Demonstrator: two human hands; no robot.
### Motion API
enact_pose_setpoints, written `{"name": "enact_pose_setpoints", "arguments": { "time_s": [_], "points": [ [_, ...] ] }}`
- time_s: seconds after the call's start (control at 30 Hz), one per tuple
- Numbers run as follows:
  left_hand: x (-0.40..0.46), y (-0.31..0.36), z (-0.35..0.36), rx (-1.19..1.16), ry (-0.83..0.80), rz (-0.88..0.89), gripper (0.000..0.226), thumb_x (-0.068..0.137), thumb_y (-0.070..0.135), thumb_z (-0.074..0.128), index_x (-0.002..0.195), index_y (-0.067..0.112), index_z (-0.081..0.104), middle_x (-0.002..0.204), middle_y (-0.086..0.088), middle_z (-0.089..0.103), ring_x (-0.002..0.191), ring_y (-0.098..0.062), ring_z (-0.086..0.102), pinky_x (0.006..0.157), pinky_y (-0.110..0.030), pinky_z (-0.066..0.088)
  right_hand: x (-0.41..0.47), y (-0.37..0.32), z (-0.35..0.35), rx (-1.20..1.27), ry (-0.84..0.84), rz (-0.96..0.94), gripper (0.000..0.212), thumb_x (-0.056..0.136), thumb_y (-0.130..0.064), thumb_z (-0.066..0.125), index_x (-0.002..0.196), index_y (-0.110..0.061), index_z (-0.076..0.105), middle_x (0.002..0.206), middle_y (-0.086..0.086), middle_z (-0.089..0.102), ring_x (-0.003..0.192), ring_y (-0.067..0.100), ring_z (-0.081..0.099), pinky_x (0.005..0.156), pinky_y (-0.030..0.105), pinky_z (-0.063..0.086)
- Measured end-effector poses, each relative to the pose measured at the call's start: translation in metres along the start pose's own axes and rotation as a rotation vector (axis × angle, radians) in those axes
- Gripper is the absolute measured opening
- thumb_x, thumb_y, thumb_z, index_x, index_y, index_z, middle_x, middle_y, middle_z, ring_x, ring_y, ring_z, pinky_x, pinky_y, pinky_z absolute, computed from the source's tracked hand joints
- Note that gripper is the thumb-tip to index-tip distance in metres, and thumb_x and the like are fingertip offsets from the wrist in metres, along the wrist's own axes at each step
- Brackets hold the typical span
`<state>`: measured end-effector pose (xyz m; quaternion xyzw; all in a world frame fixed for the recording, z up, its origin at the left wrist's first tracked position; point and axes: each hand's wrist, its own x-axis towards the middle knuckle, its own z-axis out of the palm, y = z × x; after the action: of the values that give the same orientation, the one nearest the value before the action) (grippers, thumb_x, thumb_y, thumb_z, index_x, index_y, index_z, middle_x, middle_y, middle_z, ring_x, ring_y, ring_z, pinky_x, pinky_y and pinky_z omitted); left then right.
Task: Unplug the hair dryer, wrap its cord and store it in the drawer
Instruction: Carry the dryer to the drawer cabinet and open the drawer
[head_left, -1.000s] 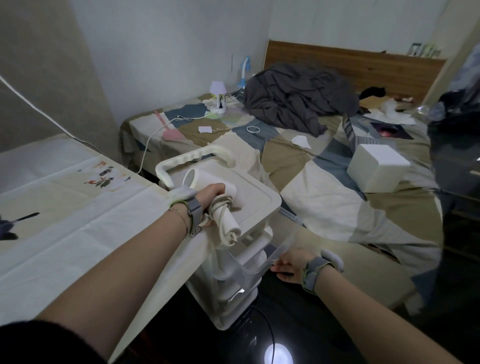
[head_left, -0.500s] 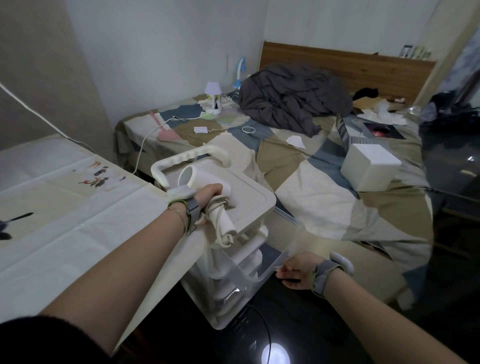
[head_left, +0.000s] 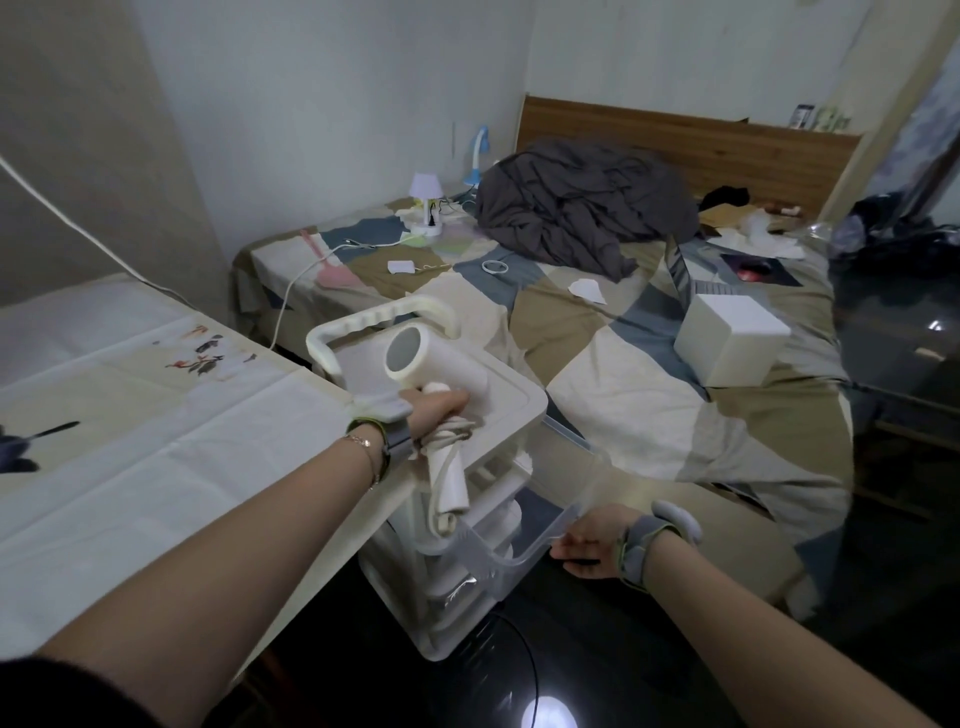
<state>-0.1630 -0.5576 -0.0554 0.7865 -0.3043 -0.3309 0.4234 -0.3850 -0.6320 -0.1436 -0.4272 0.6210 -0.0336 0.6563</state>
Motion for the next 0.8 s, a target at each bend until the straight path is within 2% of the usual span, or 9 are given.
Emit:
{"name": "enact_pose_setpoints", "arguments": {
  "time_s": [0.07, 0.13, 0.2, 0.27, 0.37, 0.4, 0.47, 0.57, 0.8],
  "points": [
    [-0.005, 0.000, 0.005, -0.120, -0.169, -0.059, 0.016, 0.077, 0.028, 0.061, 0.072, 0.015, 0.055, 0.067, -0.003, 0.052, 0.056, -0.015, 0.045, 0.043, -0.014, 0.039, 0.000, -0.001, 0.001, -0.010, 0.008, -0.010, 0.014, 0.094, 0.007, 0.043, 0.090, 0.003, 0.056, 0.084, 0.018, 0.063, 0.073, 0.026, 0.062, 0.066, 0.040, 0.051],
    [-0.010, 0.003, 0.013, -0.352, -0.437, -0.167, 0.014, 0.071, 0.025, 0.061, 0.078, 0.014, 0.057, 0.072, -0.007, 0.056, 0.057, -0.017, 0.054, 0.053, -0.019, 0.047, 0.001, -0.001, 0.002, -0.017, 0.011, -0.014, 0.013, 0.095, 0.006, 0.043, 0.092, 0.003, 0.056, 0.082, 0.017, 0.063, 0.072, 0.026, 0.063, 0.065, 0.039, 0.051],
    [-0.012, 0.003, 0.023, -0.464, -0.575, -0.210, 0.016, 0.071, 0.021, 0.061, 0.083, 0.011, 0.058, 0.074, -0.008, 0.058, 0.056, -0.017, 0.059, 0.055, -0.024, 0.053, 0.004, 0.000, 0.001, -0.023, 0.014, -0.017, 0.014, 0.096, 0.005, 0.042, 0.091, 0.002, 0.055, 0.082, 0.017, 0.063, 0.072, 0.026, 0.062, 0.064, 0.038, 0.051],
    [-0.013, 0.003, 0.037, -0.514, -0.623, -0.234, 0.020, 0.071, 0.020, 0.062, 0.087, 0.009, 0.058, 0.075, -0.009, 0.060, 0.060, -0.018, 0.061, 0.061, -0.026, 0.055, 0.006, 0.003, 0.001, -0.018, 0.009, -0.023, 0.014, 0.096, 0.004, 0.041, 0.089, 0.002, 0.054, 0.082, 0.017, 0.062, 0.072, 0.026, 0.061, 0.061, 0.038, 0.049],
    [-0.015, -0.002, 0.057, -0.610, -0.675, -0.305, 0.018, 0.073, 0.021, 0.061, 0.085, 0.007, 0.060, 0.078, -0.011, 0.059, 0.070, -0.022, 0.057, 0.082, -0.035, 0.047, 0.008, 0.005, 0.001, -0.020, 0.000, -0.029, 0.014, 0.097, 0.002, 0.042, 0.093, 0.001, 0.056, 0.081, 0.016, 0.063, 0.072, 0.026, 0.061, 0.061, 0.038, 0.048],
    [-0.016, -0.004, 0.063, -0.633, -0.677, -0.330, 0.018, 0.074, 0.022, 0.060, 0.085, 0.007, 0.061, 0.078, -0.011, 0.058, 0.071, -0.022, 0.056, 0.082, -0.036, 0.046, 0.008, 0.005, 0.000, -0.017, -0.004, -0.036, 0.015, 0.097, 0.001, 0.042, 0.093, 0.000, 0.056, 0.080, 0.016, 0.064, 0.072, 0.026, 0.061, 0.063, 0.038, 0.049],
    [-0.019, -0.007, 0.072, -0.672, -0.672, -0.365, 0.016, 0.083, 0.022, 0.055, 0.084, 0.007, 0.059, 0.076, -0.010, 0.058, 0.068, -0.021, 0.055, 0.068, -0.031, 0.052, 0.008, 0.006, -0.003, 0.022, -0.012, -0.051, 0.020, 0.100, -0.006, 0.040, 0.092, 0.000, 0.057, 0.071, 0.016, 0.067, 0.069, 0.028, 0.063, 0.067, 0.040, 0.049],
    [-0.024, -0.013, 0.084, -0.735, -0.665, -0.417, 0.017, 0.090, 0.020, 0.048, 0.081, 0.010, 0.058, 0.075, -0.010, 0.056, 0.066, -0.020, 0.054, 0.054, -0.026, 0.054, 0.017, 0.009, -0.012, 0.139, -0.008, -0.063, 0.041, 0.103, -0.028, 0.029, 0.093, -0.001, 0.058, 0.058, 0.016, 0.071, 0.063, 0.034, 0.069, 0.068, 0.041, 0.050],
    [-0.027, -0.020, 0.103, -0.799, -0.687, -0.485, 0.018, 0.091, 0.018, 0.044, 0.080, 0.010, 0.056, 0.077, -0.011, 0.054, 0.068, -0.022, 0.050, 0.064, -0.036, 0.044, 0.032, 0.018, -0.028, 0.221, 0.026, -0.046, 0.054, 0.102, -0.038, 0.028, 0.109, 0.004, 0.061, 0.077, 0.024, 0.074, 0.070, 0.040, 0.072, 0.066, 0.044, 0.057]
  ]
}}
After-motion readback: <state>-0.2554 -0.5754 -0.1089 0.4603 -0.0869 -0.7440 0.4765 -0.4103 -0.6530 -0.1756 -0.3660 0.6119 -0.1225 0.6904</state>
